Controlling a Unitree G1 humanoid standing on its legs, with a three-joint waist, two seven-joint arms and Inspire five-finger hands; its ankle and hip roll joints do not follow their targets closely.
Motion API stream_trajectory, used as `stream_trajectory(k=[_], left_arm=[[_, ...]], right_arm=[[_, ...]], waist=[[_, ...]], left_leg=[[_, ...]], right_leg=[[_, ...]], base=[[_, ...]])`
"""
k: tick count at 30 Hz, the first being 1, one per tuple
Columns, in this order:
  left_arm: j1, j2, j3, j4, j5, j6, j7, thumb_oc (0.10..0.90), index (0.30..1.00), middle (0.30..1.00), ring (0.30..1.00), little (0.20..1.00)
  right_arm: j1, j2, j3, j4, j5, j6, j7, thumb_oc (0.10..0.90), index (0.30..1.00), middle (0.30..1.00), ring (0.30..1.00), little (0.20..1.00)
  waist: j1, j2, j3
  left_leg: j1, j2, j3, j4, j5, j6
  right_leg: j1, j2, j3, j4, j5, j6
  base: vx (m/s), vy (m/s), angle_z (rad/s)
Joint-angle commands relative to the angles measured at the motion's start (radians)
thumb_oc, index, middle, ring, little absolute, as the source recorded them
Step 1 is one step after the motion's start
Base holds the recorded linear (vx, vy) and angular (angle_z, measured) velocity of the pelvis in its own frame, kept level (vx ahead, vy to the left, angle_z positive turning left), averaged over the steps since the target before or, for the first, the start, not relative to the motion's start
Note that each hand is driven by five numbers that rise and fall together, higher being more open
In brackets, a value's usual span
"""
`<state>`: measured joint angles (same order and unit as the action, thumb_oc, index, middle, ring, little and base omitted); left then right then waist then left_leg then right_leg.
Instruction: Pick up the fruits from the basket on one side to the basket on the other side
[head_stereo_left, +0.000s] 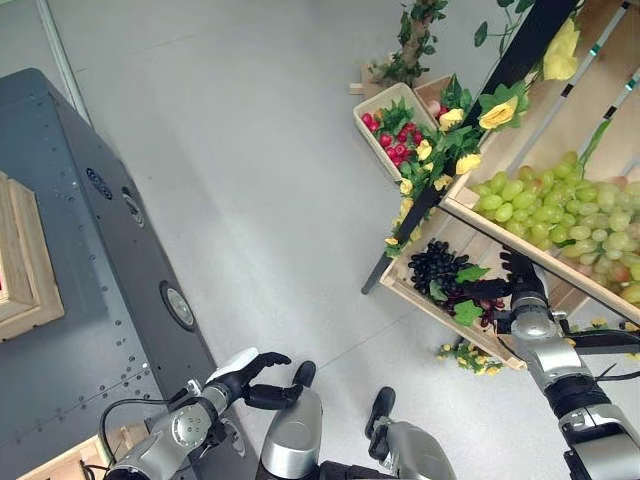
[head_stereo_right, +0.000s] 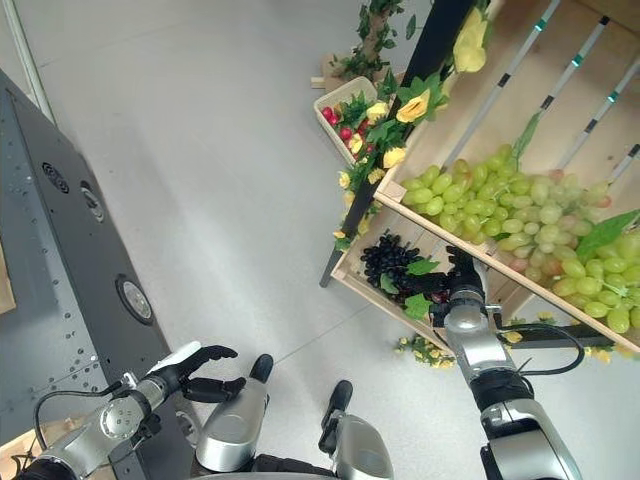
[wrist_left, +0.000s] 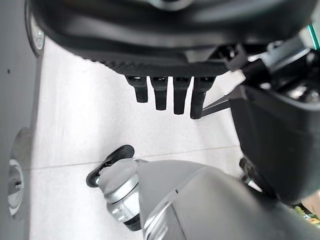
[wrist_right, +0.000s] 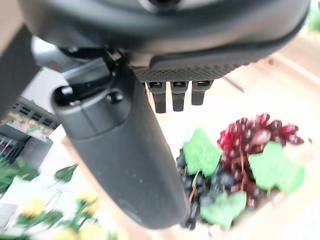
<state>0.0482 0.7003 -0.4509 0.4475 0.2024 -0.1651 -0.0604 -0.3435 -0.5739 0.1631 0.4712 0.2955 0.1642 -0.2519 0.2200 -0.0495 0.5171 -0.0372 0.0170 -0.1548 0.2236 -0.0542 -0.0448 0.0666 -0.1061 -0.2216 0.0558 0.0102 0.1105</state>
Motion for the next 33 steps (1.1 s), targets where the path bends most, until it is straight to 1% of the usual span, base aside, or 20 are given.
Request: stream_trajectory(k=[1, 2, 3, 7, 9, 11, 13, 14, 17, 18, 20, 21, 22, 23, 25, 26, 28, 30, 31, 33], left_arm=[[0.145, -0.034, 0.007, -0.032, 0.020, -0.040, -0.005, 0.800, 0.900, 0.900, 0.900, 0.900], [0.150, -0.040, 0.013, -0.035, 0.021, -0.041, -0.013, 0.800, 0.900, 0.900, 0.900, 0.900], [0.161, -0.053, 0.023, -0.037, 0.024, -0.047, -0.015, 0.800, 0.900, 0.900, 0.900, 0.900], [0.168, -0.075, 0.035, -0.025, 0.000, -0.060, -0.028, 0.800, 0.900, 0.900, 0.900, 0.900], [0.173, -0.087, 0.044, -0.028, -0.024, -0.064, -0.049, 0.800, 0.900, 0.900, 0.900, 0.900], [0.168, -0.098, 0.043, -0.024, -0.065, -0.058, -0.071, 0.800, 0.900, 0.900, 0.900, 0.900], [0.162, -0.123, 0.049, -0.021, -0.158, -0.024, -0.135, 0.800, 0.900, 0.900, 0.900, 0.900], [0.163, -0.123, 0.049, -0.022, -0.159, -0.024, -0.136, 0.800, 0.900, 0.900, 0.900, 0.900], [0.164, -0.148, 0.057, -0.023, -0.252, 0.003, -0.204, 0.800, 0.900, 0.900, 0.900, 0.900], [0.166, -0.150, 0.066, -0.030, -0.284, 0.016, -0.227, 0.800, 0.900, 0.900, 0.900, 0.900], [0.173, -0.150, 0.079, -0.050, -0.341, 0.048, -0.261, 0.800, 0.900, 0.900, 0.900, 0.900], [0.175, -0.150, 0.082, -0.054, -0.356, 0.059, -0.269, 0.800, 0.900, 0.900, 0.900, 0.900], [0.174, -0.149, 0.085, -0.055, -0.374, 0.078, -0.282, 0.800, 0.900, 0.900, 0.900, 0.900], [0.162, -0.149, 0.091, -0.055, -0.398, 0.120, -0.300, 0.800, 0.900, 0.900, 0.900, 0.900], [0.137, -0.151, 0.088, -0.038, -0.423, 0.168, -0.318, 0.800, 0.900, 0.900, 0.900, 0.900], [0.110, -0.160, 0.076, -0.022, -0.442, 0.199, -0.332, 0.800, 0.900, 0.900, 0.900, 0.900], [0.099, -0.165, 0.070, -0.012, -0.455, 0.215, -0.339, 0.800, 0.900, 0.900, 0.900, 0.900], [0.065, -0.194, 0.052, 0.035, -0.458, 0.241, -0.355, 0.800, 0.900, 0.900, 0.900, 0.900], [0.059, -0.202, 0.051, 0.046, -0.459, 0.252, -0.362, 0.800, 0.900, 0.900, 0.900, 0.900], [0.054, -0.207, 0.048, 0.059, -0.453, 0.254, -0.365, 0.800, 0.900, 0.900, 0.900, 0.900]], right_arm=[[0.038, -0.108, -0.056, -0.126, 0.084, -0.086, 0.151, 0.800, 0.900, 0.900, 0.900, 0.900], [0.066, -0.093, -0.061, -0.156, 0.104, -0.092, 0.192, 0.800, 0.900, 0.900, 0.900, 0.900], [0.121, -0.061, -0.063, -0.196, 0.127, -0.121, 0.280, 0.800, 0.900, 0.900, 0.900, 0.900], [0.209, -0.025, -0.049, -0.251, 0.190, -0.165, 0.441, 0.800, 0.900, 0.900, 0.900, 0.900], [0.241, -0.007, -0.040, -0.266, 0.267, -0.157, 0.525, 0.800, 0.900, 0.900, 0.900, 0.900], [0.263, 0.021, -0.025, -0.268, 0.289, -0.159, 0.581, 0.800, 0.900, 0.900, 0.900, 0.900], [0.285, 0.055, -0.009, -0.257, 0.372, -0.149, 0.635, 0.800, 0.900, 0.900, 0.900, 0.900], [0.285, 0.055, -0.009, -0.256, 0.372, -0.149, 0.635, 0.800, 0.900, 0.900, 0.900, 0.900], [0.311, 0.108, 0.010, -0.236, 0.357, -0.155, 0.675, 0.800, 0.900, 0.900, 0.900, 0.900], [0.320, 0.119, 0.020, -0.226, 0.321, -0.181, 0.674, 0.800, 0.900, 0.900, 0.900, 0.900], [0.343, 0.151, 0.051, -0.217, 0.331, -0.180, 0.654, 0.800, 0.900, 0.900, 0.900, 0.900], [0.355, 0.167, 0.063, -0.212, 0.305, -0.189, 0.653, 0.800, 0.900, 0.900, 0.900, 0.900], [0.369, 0.176, 0.073, -0.209, 0.293, -0.190, 0.644, 0.800, 0.900, 0.900, 0.900, 0.900], [0.385, 0.194, 0.093, -0.194, 0.290, -0.188, 0.637, 0.800, 0.900, 0.900, 0.900, 0.900], [0.402, 0.207, 0.118, -0.172, 0.226, -0.199, 0.634, 0.800, 0.900, 0.900, 0.900, 0.900], [0.414, 0.209, 0.137, -0.146, 0.211, -0.179, 0.644, 0.800, 0.900, 0.900, 0.900, 0.900], [0.424, 0.208, 0.145, -0.133, 0.190, -0.169, 0.640, 0.800, 0.900, 0.900, 0.900, 0.900], [0.442, 0.204, 0.169, -0.082, 0.109, -0.161, 0.639, 0.800, 0.900, 0.900, 0.900, 0.900], [0.443, 0.200, 0.178, -0.066, 0.092, -0.161, 0.651, 0.800, 0.900, 0.900, 0.900, 0.900], [0.440, 0.193, 0.187, -0.054, 0.091, -0.157, 0.656, 0.800, 0.900, 0.900, 0.900, 0.900]], waist=[[-0.027, -0.008, -0.175], [-0.031, -0.008, -0.178], [-0.037, -0.007, -0.184], [-0.049, -0.007, -0.206], [-0.054, -0.007, -0.220], [-0.060, -0.008, -0.235], [-0.065, -0.007, -0.256], [-0.065, -0.007, -0.256], [-0.071, -0.002, -0.277], [-0.073, 0.001, -0.282], [-0.077, 0.006, -0.287], [-0.082, 0.008, -0.288], [-0.088, 0.010, -0.287], [-0.098, 0.011, -0.281], [-0.113, 0.011, -0.275], [-0.125, 0.012, -0.272], [-0.132, 0.013, -0.273], [-0.159, 0.012, -0.292], [-0.163, 0.010, -0.302], [-0.165, 0.007, -0.314]], left_leg=[[-0.009, -0.043, 0.066, -0.037, 0.016, 0.016], [-0.005, -0.043, 0.066, -0.042, 0.018, 0.017], [0.000, -0.044, 0.069, -0.053, 0.021, 0.018], [0.015, -0.045, 0.076, -0.075, 0.026, 0.017], [0.027, -0.048, 0.080, -0.089, 0.023, 0.022], [0.034, -0.052, 0.085, -0.101, 0.019, 0.028], [0.046, -0.058, 0.094, -0.118, 0.012, 0.036], [0.046, -0.058, 0.094, -0.119, 0.011, 0.037], [0.061, -0.061, 0.103, -0.148, 0.009, 0.047], [0.066, -0.061, 0.108, -0.157, 0.009, 0.052], [0.067, -0.058, 0.113, -0.164, 0.010, 0.063], [0.065, -0.058, 0.114, -0.165, 0.010, 0.068], [0.065, -0.059, 0.115, -0.166, 0.010, 0.072], [0.062, -0.062, 0.112, -0.166, 0.008, 0.082], [0.061, -0.068, 0.100, -0.163, 0.003, 0.091], [0.058, -0.073, 0.081, -0.157, 0.003, 0.093], [0.055, -0.076, 0.067, -0.152, 0.002, 0.090], [0.058, -0.088, 0.008, -0.161, 0.001, 0.085], [0.064, -0.087, -0.009, -0.172, 0.005, 0.080], [0.065, -0.080, -0.019, -0.180, 0.010, 0.069]], right_leg=[[-0.028, 0.041, -0.022, 0.115, -0.065, 0.016], [-0.027, 0.039, -0.020, 0.111, -0.063, 0.017], [-0.024, 0.037, -0.019, 0.105, -0.062, 0.019], [-0.015, 0.024, -0.021, 0.084, -0.052, 0.028], [-0.009, 0.013, -0.020, 0.075, -0.049, 0.036], [-0.008, 0.003, -0.016, 0.066, -0.044, 0.046], [-0.004, -0.020, -0.015, 0.048, -0.030, 0.064], [-0.004, -0.020, -0.015, 0.048, -0.030, 0.064], [-0.015, -0.043, -0.008, 0.041, -0.014, 0.087], [-0.025, -0.051, -0.004, 0.050, -0.013, 0.096], [-0.046, -0.055, 0.002, 0.094, -0.020, 0.101], [-0.058, -0.054, 0.008, 0.121, -0.020, 0.102], [-0.073, -0.052, 0.018, 0.154, -0.017, 0.104], [-0.098, -0.048, 0.041, 0.207, -0.012, 0.105], [-0.114, -0.041, 0.068, 0.229, -0.007, 0.102], [-0.100, -0.034, 0.094, 0.181, -0.018, 0.087], [-0.087, -0.030, 0.110, 0.144, -0.026, 0.076], [-0.056, 0.003, 0.198, 0.075, -0.041, 0.047], [-0.047, 0.011, 0.217, 0.058, -0.042, 0.040], [-0.036, 0.021, 0.219, 0.039, -0.046, 0.030]], base=[[-0.01, 0.058, -0.09], [-0.02, 0.084, -0.16], [-0.03, 0.086, -0.17], [-0.02, 0.107, -0.07], [-0.03, 0.144, -0.06], [-0.06, 0.176, -0.10], [-0.06, 0.188, -0.06], [-0.04, 0.138, 0.00], [-0.07, 0.158, -0.01], [-0.07, 0.096, -0.06], [-0.09, 0.095, -0.06], [-0.07, 0.051, -0.01], [-0.09, 0.045, 0.02], [-0.07, 0.018, 0.07], [-0.06, -0.065, 0.22], [-0.04, -0.123, 0.32], [0.00, -0.151, 0.47], [0.04, -0.345, 0.92], [0.02, -0.273, 1.03], [-0.02, -0.270, 0.96]])
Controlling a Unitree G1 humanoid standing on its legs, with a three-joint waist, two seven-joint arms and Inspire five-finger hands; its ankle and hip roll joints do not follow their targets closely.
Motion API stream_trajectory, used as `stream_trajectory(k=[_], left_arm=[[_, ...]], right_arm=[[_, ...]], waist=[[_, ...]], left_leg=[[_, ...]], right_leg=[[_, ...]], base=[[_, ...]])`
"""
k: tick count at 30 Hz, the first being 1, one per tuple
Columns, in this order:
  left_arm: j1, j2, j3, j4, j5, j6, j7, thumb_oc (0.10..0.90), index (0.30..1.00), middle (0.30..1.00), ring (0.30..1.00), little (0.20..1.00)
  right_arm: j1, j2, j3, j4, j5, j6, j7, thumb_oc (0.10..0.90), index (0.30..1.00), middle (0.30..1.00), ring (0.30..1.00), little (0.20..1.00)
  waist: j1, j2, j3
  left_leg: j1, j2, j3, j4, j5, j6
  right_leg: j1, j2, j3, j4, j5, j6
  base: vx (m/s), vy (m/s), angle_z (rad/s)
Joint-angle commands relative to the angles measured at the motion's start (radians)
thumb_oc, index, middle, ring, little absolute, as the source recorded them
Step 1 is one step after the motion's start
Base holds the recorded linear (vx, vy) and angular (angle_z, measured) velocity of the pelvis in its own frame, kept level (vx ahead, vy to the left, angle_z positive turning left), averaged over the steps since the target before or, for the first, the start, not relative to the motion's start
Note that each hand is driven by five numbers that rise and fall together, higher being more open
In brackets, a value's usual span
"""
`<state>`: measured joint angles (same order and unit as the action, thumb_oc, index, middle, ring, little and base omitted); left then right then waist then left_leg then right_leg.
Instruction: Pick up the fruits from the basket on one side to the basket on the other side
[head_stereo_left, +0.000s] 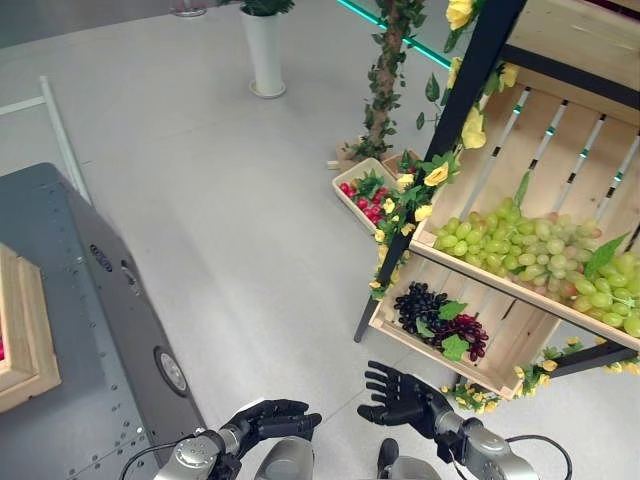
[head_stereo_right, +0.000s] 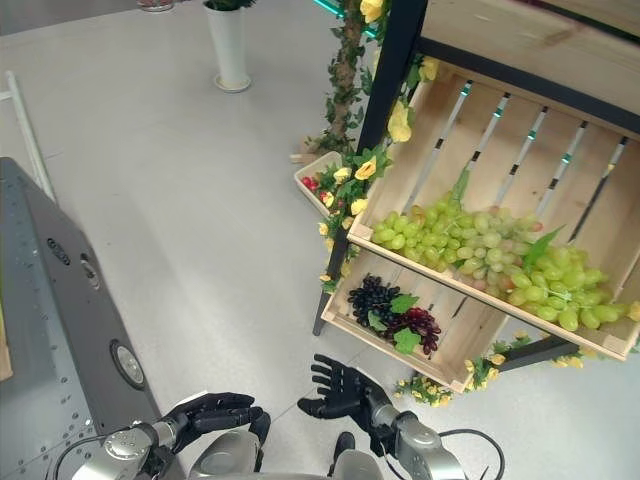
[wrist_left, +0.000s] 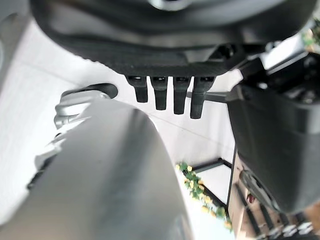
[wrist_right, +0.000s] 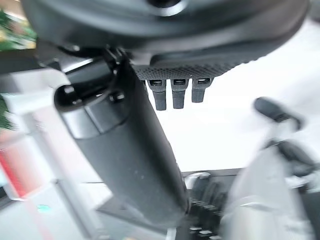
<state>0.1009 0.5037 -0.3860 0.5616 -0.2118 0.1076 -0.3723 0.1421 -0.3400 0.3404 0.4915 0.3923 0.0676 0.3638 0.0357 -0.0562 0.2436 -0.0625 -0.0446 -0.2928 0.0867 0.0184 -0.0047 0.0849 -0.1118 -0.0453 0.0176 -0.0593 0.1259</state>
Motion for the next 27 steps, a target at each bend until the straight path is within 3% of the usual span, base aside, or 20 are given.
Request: stream_trajectory(k=[1, 4, 7, 9, 10, 11, 14, 16, 17, 20, 22, 24, 27], left_arm=[[-0.001, -0.014, -0.018, -0.050, -0.042, -0.015, -0.056, 0.800, 0.900, 0.900, 0.900, 0.900], [0.003, -0.008, -0.007, -0.061, -0.064, 0.010, -0.084, 0.800, 0.900, 0.900, 0.900, 0.900], [-0.011, -0.007, -0.004, -0.086, -0.064, 0.019, -0.134, 0.800, 0.900, 0.900, 0.900, 0.900], [-0.036, -0.011, -0.009, -0.088, -0.067, 0.023, -0.164, 0.800, 0.900, 0.900, 0.900, 0.900], [-0.043, -0.013, -0.012, -0.087, -0.073, 0.022, -0.166, 0.800, 0.900, 0.900, 0.900, 0.900], [-0.064, -0.025, -0.017, -0.092, -0.089, 0.032, -0.172, 0.800, 0.900, 0.900, 0.900, 0.900], [-0.081, -0.041, -0.023, -0.108, -0.104, 0.048, -0.175, 0.800, 0.900, 0.900, 0.900, 0.900], [-0.084, -0.042, -0.020, -0.117, -0.102, 0.053, -0.179, 0.800, 0.900, 0.900, 0.900, 0.900], [-0.090, -0.043, -0.020, -0.124, -0.092, 0.060, -0.190, 0.800, 0.900, 0.900, 0.900, 0.900], [-0.097, -0.050, -0.026, -0.124, -0.053, 0.071, -0.226, 0.800, 0.900, 0.900, 0.900, 0.900], [-0.099, -0.055, -0.041, -0.106, -0.036, 0.069, -0.233, 0.800, 0.900, 0.900, 0.900, 0.900], [-0.103, -0.062, -0.050, -0.082, -0.030, 0.069, -0.245, 0.800, 0.900, 0.900, 0.900, 0.900], [-0.110, -0.081, -0.052, -0.009, -0.026, 0.081, -0.222, 0.800, 0.900, 0.900, 0.900, 0.900]], right_arm=[[-0.049, -0.046, 0.015, -0.068, -0.006, -0.048, 0.049, 0.800, 0.900, 0.900, 0.900, 0.900], [-0.056, -0.069, 0.029, -0.057, -0.045, 0.003, 0.066, 0.800, 0.900, 0.900, 0.900, 0.900], [-0.086, -0.080, 0.060, -0.024, -0.067, 0.050, 0.053, 0.800, 0.900, 0.900, 0.900, 0.900], [-0.106, -0.070, 0.066, 0.021, -0.084, 0.047, 0.049, 0.800, 0.900, 0.900, 0.900, 0.900], [-0.110, -0.068, 0.067, 0.032, -0.086, 0.053, 0.050, 0.800, 0.900, 0.900, 0.900, 0.900], [-0.123, -0.063, 0.065, 0.061, -0.077, 0.078, 0.040, 0.800, 0.900, 0.900, 0.900, 0.900], [-0.135, -0.050, 0.049, 0.127, -0.072, 0.117, 0.022, 0.800, 0.900, 0.900, 0.900, 0.900], [-0.132, -0.042, 0.036, 0.156, -0.078, 0.125, 0.018, 0.800, 0.900, 0.900, 0.900, 0.900], [-0.123, -0.036, 0.022, 0.181, -0.099, 0.146, 0.011, 0.800, 0.900, 0.900, 0.900, 0.900], [-0.105, -0.027, -0.008, 0.228, -0.069, 0.159, -0.019, 0.800, 0.900, 0.900, 0.900, 0.900], [-0.099, -0.012, -0.028, 0.268, -0.021, 0.146, -0.047, 0.800, 0.900, 0.900, 0.900, 0.900], [-0.101, -0.003, -0.043, 0.297, 0.004, 0.146, -0.061, 0.800, 0.900, 0.900, 0.900, 0.900], [-0.118, 0.015, -0.054, 0.363, 0.011, 0.124, -0.077, 0.800, 0.900, 0.900, 0.900, 0.900]], waist=[[0.021, 0.012, -0.047], [0.033, 0.009, -0.049], [0.054, 0.013, -0.037], [0.057, 0.014, -0.031], [0.056, 0.013, -0.031], [0.053, -0.001, -0.034], [0.040, -0.024, -0.045], [0.029, -0.026, -0.054], [0.013, -0.025, -0.065], [-0.016, -0.014, -0.093], [-0.034, 0.009, -0.109], [-0.045, 0.030, -0.117], [-0.048, 0.053, -0.127]], left_leg=[[0.087, -0.011, 0.118, -0.042, -0.057, 0.019], [0.066, 0.030, 0.130, -0.029, -0.025, -0.024], [0.029, 0.084, 0.146, -0.071, 0.054, -0.065], [0.008, 0.096, 0.183, -0.077, 0.066, -0.068], [0.001, 0.095, 0.193, -0.065, 0.060, -0.067], [-0.009, 0.073, 0.233, 0.030, -0.002, -0.047], [-0.013, 0.034, 0.290, 0.189, -0.102, -0.007], [-0.007, 0.034, 0.316, 0.232, -0.120, 0.005], [0.008, 0.054, 0.364, 0.259, -0.125, 0.004], [0.067, 0.114, 0.439, 0.182, -0.093, -0.028], [0.128, 0.139, 0.493, 0.036, -0.076, -0.049], [0.159, 0.145, 0.528, -0.069, -0.050, -0.063], [0.186, 0.129, 0.532, -0.133, -0.034, -0.069]], right_leg=[[-0.047, 0.029, 0.033, 0.062, 0.026, 0.008], [-0.026, 0.053, -0.002, 0.032, 0.025, -0.018], [-0.010, 0.083, -0.044, 0.026, 0.015, -0.042], [-0.006, 0.093, -0.070, 0.026, 0.004, -0.054], [-0.007, 0.092, -0.080, 0.027, 0.002, -0.056], [-0.013, 0.075, -0.099, 0.024, 0.002, -0.064], [-0.030, 0.051, -0.108, 0.032, 0.017, -0.068], [-0.041, 0.050, -0.112, 0.042, 0.016, -0.071], [-0.045, 0.052, -0.129, 0.046, 0.012, -0.076], [-0.041, 0.046, -0.182, 0.033, 0.011, -0.081], [-0.034, 0.034, -0.215, 0.020, 0.016, -0.073], [-0.032, 0.024, -0.240, 0.008, 0.024, -0.061], [-0.038, -0.009, -0.246, -0.005, 0.057, -0.023]], base=[[-0.04, -0.400, 0.75], [-0.04, -0.397, 0.47], [-0.11, -0.374, 0.68], [-0.14, -0.208, 0.55], [-0.20, -0.140, 0.66], [-0.17, -0.083, 0.50], [-0.15, 0.003, 0.50], [-0.13, 0.059, 0.32], [-0.12, 0.093, 0.70], [-0.10, 0.185, 1.32], [-0.05, 0.323, 1.39], [-0.05, 0.309, 0.70], [-0.03, 0.330, 0.88]])
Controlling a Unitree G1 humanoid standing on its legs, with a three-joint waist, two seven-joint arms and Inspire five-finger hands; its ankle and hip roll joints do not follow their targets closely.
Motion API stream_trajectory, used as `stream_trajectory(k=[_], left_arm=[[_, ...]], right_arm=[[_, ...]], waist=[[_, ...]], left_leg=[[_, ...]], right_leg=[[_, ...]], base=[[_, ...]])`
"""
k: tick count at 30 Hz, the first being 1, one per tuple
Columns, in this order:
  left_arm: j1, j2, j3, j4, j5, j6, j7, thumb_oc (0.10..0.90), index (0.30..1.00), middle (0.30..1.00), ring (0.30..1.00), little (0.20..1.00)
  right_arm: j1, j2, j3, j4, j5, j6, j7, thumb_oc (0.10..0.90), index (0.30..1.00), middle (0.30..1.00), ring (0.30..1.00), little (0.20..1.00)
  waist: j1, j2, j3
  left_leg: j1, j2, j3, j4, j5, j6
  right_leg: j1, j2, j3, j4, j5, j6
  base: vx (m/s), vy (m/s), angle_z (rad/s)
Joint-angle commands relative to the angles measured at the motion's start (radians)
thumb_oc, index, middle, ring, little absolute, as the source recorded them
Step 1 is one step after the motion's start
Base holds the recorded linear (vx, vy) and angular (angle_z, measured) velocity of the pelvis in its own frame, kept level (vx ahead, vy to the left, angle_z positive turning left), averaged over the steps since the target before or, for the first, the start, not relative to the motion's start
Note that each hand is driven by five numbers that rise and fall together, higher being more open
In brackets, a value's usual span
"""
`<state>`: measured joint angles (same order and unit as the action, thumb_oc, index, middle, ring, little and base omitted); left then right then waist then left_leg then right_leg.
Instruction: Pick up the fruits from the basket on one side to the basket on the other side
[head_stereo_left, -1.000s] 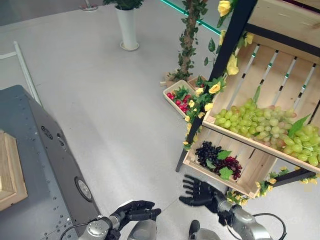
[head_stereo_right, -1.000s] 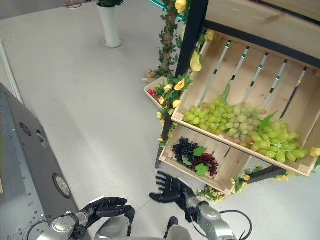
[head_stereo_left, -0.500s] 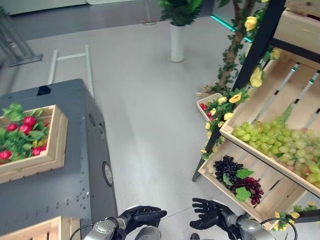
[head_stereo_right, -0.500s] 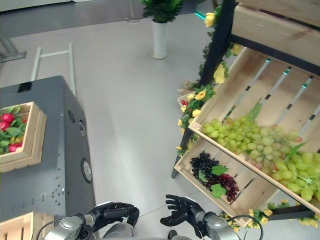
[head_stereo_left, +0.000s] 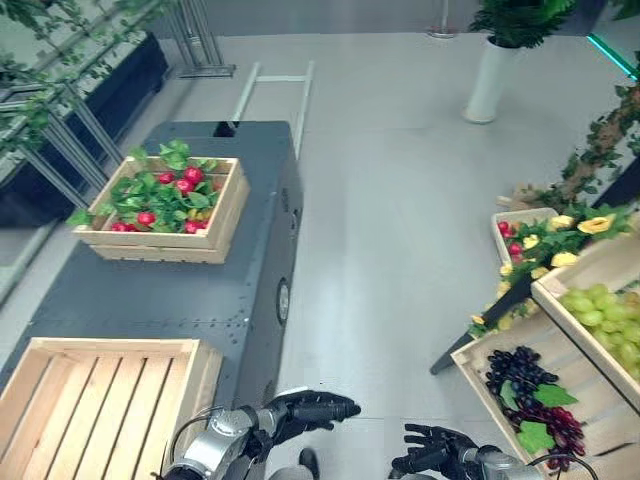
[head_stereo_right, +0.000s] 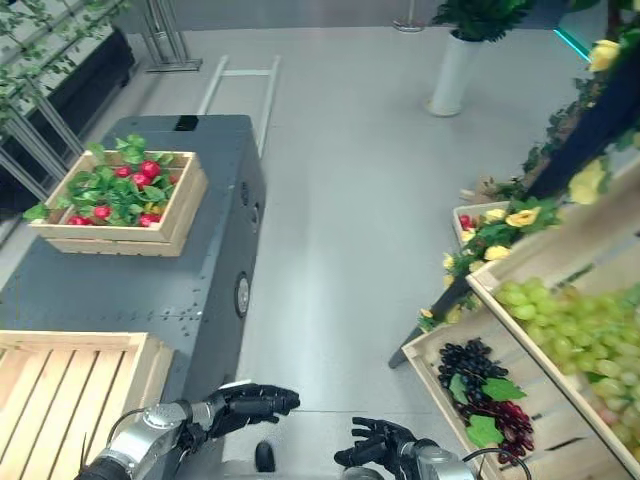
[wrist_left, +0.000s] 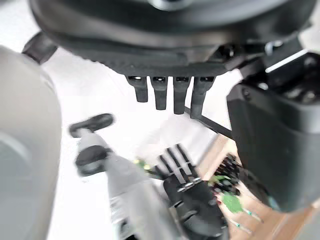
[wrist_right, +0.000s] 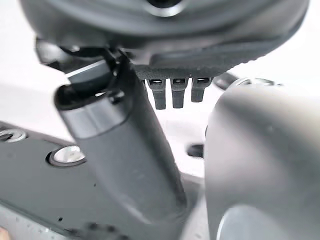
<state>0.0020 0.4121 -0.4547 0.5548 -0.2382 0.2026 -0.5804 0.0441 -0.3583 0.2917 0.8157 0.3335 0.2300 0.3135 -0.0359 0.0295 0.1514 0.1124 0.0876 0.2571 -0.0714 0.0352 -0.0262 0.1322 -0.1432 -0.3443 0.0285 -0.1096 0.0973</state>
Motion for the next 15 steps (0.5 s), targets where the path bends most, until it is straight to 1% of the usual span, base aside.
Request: stream_trajectory(k=[1, 4, 5, 7, 9, 11, 13, 15], left_arm=[[-0.012, 0.007, 0.019, 0.012, -0.008, 0.004, -0.001, 0.800, 0.900, 0.900, 0.900, 0.900], [-0.001, -0.002, 0.030, 0.077, 0.008, -0.002, 0.022, 0.800, 0.900, 0.900, 0.900, 0.900], [0.004, -0.007, 0.033, 0.103, 0.003, -0.015, 0.050, 0.800, 0.900, 0.900, 0.900, 0.900], [0.005, -0.015, 0.045, 0.149, -0.008, -0.005, 0.069, 0.800, 0.900, 0.900, 0.900, 0.900], [0.005, -0.021, 0.055, 0.188, -0.007, 0.000, 0.076, 0.800, 0.900, 0.900, 0.900, 0.900], [0.005, -0.034, 0.064, 0.239, 0.000, 0.000, 0.078, 0.800, 0.900, 0.900, 0.900, 0.900], [0.001, -0.052, 0.070, 0.301, -0.001, -0.028, 0.089, 0.800, 0.900, 0.900, 0.900, 0.900], [-0.004, -0.062, 0.073, 0.326, -0.013, -0.031, 0.093, 0.800, 0.900, 0.900, 0.900, 0.900]], right_arm=[[-0.026, 0.036, -0.005, 0.046, 0.074, -0.039, -0.029, 0.800, 0.900, 0.900, 0.900, 0.900], [-0.037, 0.055, -0.011, 0.083, 0.040, -0.057, -0.044, 0.800, 0.900, 0.900, 0.900, 0.900], [-0.040, 0.059, -0.010, 0.092, 0.018, -0.059, -0.039, 0.800, 0.900, 0.900, 0.900, 0.900], [-0.039, 0.063, -0.003, 0.103, -0.025, -0.072, -0.028, 0.800, 0.900, 0.900, 0.900, 0.900], [-0.038, 0.064, 0.001, 0.105, -0.043, -0.070, -0.033, 0.800, 0.900, 0.900, 0.900, 0.900], [-0.042, 0.067, 0.006, 0.113, -0.034, -0.055, -0.054, 0.800, 0.900, 0.900, 0.900, 0.900], [-0.051, 0.073, 0.006, 0.132, -0.043, -0.054, -0.059, 0.800, 0.900, 0.900, 0.900, 0.900], [-0.056, 0.077, 0.009, 0.139, -0.035, -0.052, -0.071, 0.800, 0.900, 0.900, 0.900, 0.900]], waist=[[0.024, -0.030, -0.035], [0.027, -0.021, -0.032], [0.029, -0.018, -0.031], [0.031, -0.018, -0.031], [0.032, -0.019, -0.034], [0.036, -0.022, -0.037], [0.043, -0.027, -0.037], [0.046, -0.030, -0.038]], left_leg=[[0.014, -0.010, -0.018, 0.022, -0.053, -0.045], [0.020, -0.038, -0.019, 0.024, -0.071, -0.024], [0.022, -0.045, -0.020, 0.016, -0.073, -0.015], [0.025, -0.056, -0.024, -0.001, -0.073, -0.003], [0.023, -0.059, -0.025, -0.010, -0.072, 0.003], [0.017, -0.062, -0.027, -0.010, -0.073, 0.008], [0.012, -0.062, -0.028, -0.009, -0.076, 0.014], [0.010, -0.060, -0.026, -0.007, -0.076, 0.015]], right_leg=[[-0.090, 0.012, 0.055, -0.017, 0.117, 0.016], [-0.117, -0.022, 0.073, -0.015, 0.151, 0.051], [-0.124, -0.033, 0.075, -0.017, 0.166, 0.064], [-0.135, -0.046, 0.077, -0.022, 0.184, 0.081], [-0.143, -0.050, 0.078, -0.027, 0.195, 0.087], [-0.152, -0.055, 0.080, -0.033, 0.206, 0.094], [-0.157, -0.062, 0.076, -0.032, 0.210, 0.099], [-0.154, -0.062, 0.074, -0.033, 0.207, 0.099]], base=[[-0.03, 0.264, 0.61], [-0.03, 0.223, 0.04], [-0.03, 0.170, -0.07], [-0.04, 0.137, -0.07], [-0.04, 0.074, -0.11], [-0.04, 0.030, -0.09], [-0.04, -0.003, -0.01], [-0.03, -0.018, 0.04]])
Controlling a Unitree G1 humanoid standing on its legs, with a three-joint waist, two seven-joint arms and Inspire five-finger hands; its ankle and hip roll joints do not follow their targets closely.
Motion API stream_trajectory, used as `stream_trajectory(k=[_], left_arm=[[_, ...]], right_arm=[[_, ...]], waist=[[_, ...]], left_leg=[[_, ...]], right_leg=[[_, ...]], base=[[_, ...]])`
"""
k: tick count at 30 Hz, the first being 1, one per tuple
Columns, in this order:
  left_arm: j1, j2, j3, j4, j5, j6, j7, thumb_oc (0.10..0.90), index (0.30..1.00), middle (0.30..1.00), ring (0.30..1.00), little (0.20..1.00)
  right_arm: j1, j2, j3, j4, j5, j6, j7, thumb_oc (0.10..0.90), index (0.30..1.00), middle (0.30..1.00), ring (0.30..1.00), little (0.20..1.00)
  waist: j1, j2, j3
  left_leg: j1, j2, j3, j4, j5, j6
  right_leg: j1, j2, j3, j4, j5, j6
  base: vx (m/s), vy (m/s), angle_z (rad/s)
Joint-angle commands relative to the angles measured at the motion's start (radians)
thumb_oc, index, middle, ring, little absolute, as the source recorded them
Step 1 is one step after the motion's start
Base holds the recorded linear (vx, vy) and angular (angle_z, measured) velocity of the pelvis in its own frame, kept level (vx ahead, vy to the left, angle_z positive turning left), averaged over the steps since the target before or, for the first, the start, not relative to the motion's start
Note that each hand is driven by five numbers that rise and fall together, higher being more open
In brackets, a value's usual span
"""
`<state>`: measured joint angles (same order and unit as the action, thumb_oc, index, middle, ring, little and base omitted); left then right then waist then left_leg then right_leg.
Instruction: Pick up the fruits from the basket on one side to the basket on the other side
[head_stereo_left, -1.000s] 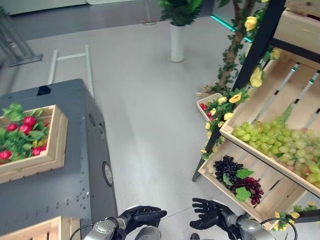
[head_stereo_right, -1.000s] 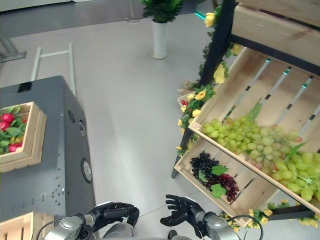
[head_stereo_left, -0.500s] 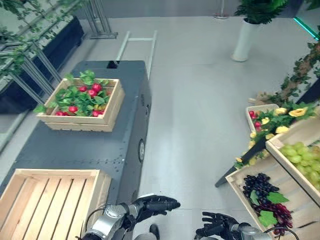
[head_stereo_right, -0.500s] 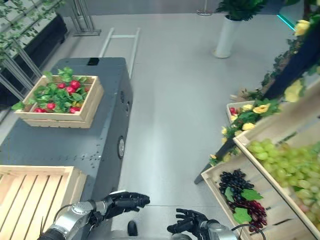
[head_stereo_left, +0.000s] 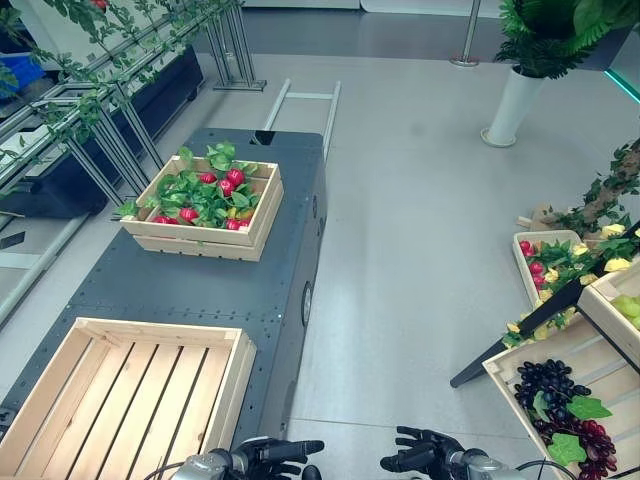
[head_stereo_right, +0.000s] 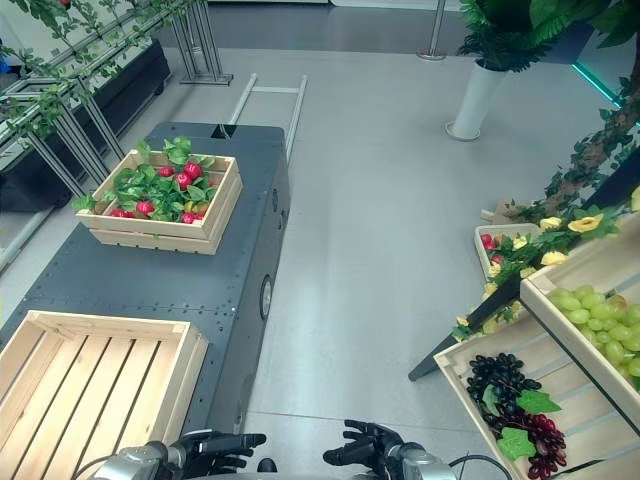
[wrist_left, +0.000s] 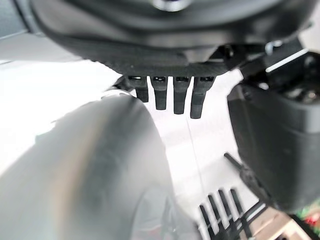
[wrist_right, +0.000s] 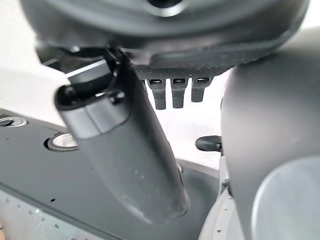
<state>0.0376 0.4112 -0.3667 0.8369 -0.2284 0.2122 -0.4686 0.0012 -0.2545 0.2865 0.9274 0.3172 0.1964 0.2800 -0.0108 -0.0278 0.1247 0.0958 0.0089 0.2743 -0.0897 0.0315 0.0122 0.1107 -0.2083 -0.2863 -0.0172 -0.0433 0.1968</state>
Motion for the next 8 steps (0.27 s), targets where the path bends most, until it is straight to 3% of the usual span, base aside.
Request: stream_trajectory(k=[1, 8], left_arm=[[-0.044, -0.073, -0.011, 0.057, -0.023, -0.040, -0.012, 0.800, 0.900, 0.900, 0.900, 0.900], [-0.061, -0.107, -0.012, 0.083, -0.003, -0.077, 0.054, 0.800, 0.900, 0.900, 0.900, 0.900]], right_arm=[[-0.017, -0.020, 0.014, 0.033, -0.003, -0.013, -0.050, 0.800, 0.900, 0.900, 0.900, 0.900], [-0.024, -0.001, 0.028, 0.035, -0.003, -0.010, -0.055, 0.800, 0.900, 0.900, 0.900, 0.900]], waist=[[0.024, 0.025, -0.013], [0.033, 0.016, -0.018]], left_leg=[[0.024, 0.022, -0.042, 0.013, -0.073, -0.023], [0.023, 0.034, -0.050, 0.023, -0.075, -0.033]], right_leg=[[-0.131, 0.001, 0.013, 0.012, 0.139, -0.001], [-0.107, 0.000, 0.005, -0.001, 0.129, -0.008]], base=[[0.00, 0.000, 0.00], [-0.01, -0.023, 0.00]])
